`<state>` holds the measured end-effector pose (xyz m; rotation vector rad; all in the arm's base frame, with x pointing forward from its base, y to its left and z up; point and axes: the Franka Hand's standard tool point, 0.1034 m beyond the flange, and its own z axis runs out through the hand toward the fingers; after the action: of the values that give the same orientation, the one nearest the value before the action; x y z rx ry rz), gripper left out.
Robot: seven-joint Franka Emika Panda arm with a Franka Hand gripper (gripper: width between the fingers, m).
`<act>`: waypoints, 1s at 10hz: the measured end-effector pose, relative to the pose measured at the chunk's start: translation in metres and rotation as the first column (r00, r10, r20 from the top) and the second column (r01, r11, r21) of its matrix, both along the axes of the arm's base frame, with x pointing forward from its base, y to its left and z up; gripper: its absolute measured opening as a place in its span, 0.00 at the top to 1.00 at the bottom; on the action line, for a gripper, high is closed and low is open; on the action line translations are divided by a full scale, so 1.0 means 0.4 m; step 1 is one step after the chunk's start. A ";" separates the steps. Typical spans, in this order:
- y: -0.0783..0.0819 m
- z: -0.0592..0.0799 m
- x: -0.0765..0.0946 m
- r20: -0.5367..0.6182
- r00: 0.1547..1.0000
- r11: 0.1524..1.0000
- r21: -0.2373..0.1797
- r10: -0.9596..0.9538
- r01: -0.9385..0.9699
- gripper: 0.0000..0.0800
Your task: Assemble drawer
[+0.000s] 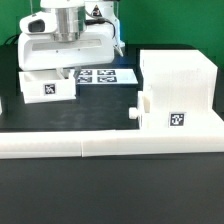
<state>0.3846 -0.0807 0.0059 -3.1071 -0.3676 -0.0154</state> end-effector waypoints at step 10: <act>0.080 0.141 0.230 -0.014 0.976 0.975 0.033 0.219 -0.218 0.95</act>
Offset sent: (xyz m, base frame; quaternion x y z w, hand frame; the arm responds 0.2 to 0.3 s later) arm 0.0390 0.0299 0.0453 0.0290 -0.0054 -0.0312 0.9991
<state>0.4766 -0.0487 0.0621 -3.0152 -0.6992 0.0077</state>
